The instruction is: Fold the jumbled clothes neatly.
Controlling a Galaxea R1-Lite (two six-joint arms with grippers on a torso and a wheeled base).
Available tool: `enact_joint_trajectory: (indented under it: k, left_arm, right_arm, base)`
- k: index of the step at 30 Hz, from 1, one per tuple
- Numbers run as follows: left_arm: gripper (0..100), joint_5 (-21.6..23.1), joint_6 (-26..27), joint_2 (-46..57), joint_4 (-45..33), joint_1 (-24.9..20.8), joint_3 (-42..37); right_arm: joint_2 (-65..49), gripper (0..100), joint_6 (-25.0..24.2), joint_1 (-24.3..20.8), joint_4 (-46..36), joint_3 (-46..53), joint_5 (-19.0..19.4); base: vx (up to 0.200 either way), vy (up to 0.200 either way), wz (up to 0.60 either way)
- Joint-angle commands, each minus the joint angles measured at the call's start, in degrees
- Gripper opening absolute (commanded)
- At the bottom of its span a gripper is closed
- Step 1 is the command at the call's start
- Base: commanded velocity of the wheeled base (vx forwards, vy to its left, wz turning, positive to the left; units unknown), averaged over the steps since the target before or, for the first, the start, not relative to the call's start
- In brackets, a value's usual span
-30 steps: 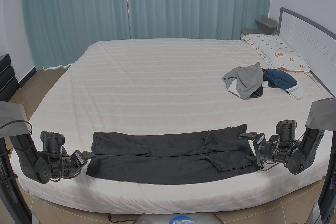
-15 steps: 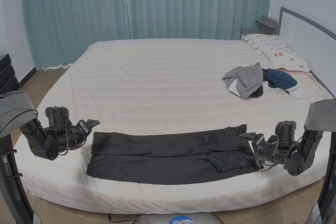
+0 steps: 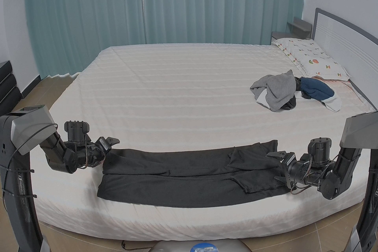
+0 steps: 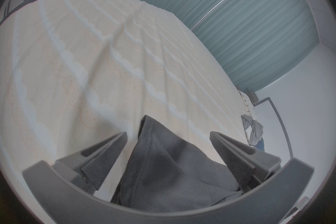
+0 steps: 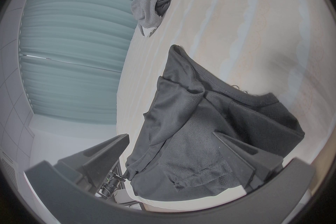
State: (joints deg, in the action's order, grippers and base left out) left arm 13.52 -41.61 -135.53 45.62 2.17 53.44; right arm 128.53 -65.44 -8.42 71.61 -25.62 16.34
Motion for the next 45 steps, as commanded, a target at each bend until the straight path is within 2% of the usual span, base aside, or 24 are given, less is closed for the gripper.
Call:
enact_joint_trajectory:
  k: [1,10,13,27,28,33,38,43,45]
  left_arm:
    - [0,-0.07,0.03,-0.87,0.09,0.03,-0.01]
    - [0,-3.76,-0.93,-0.96,0.09,1.17,-0.27]
    - [0,-3.5,-1.64,-0.78,0.44,2.84,-0.01]
    - [0,-3.32,-1.37,-0.7,0.53,2.66,-0.71]
    - [100,-3.15,-1.37,-0.61,0.53,2.66,-0.8]
    - [100,-2.88,-1.72,-0.52,0.53,2.84,-0.8]
    - [100,-1.39,-2.78,0.01,0.44,3.1,-1.5]
    - [100,2.3,-4.62,3.7,0.61,3.89,-4.84]
    - [100,5.55,-4.54,5.72,1.58,4.6,-7.48]
  right_arm:
    - [0.15,100,-0.04,-0.01,0.02,0.05,0.01]
    - [0.15,100,-0.04,-0.1,0.02,0.05,0.01]
    - [0.15,100,-0.04,-0.1,0.02,0.05,0.01]
    - [0.15,100,0.22,-0.01,0.02,0.05,0.1]
    - [0.15,100,0.22,-0.01,0.02,0.05,0.1]
    - [-0.56,100,0.4,0.34,0.55,-0.04,-0.25]
    - [-1.44,100,2.42,2.8,3.8,0.66,-0.34]
    - [0.41,100,2.42,4.47,3.8,-0.13,-0.16]
    - [0.85,100,2.33,5.26,3.8,-0.65,0.01]
  base:
    - [0.0,0.0,0.0]
    - [0.0,0.0,0.0]
    - [0.0,0.0,0.0]
    - [0.0,0.0,0.0]
    - [0.0,0.0,0.0]
    - [0.0,0.0,0.0]
    - [0.0,0.0,0.0]
    - [0.0,0.0,0.0]
    - [0.0,0.0,0.0]
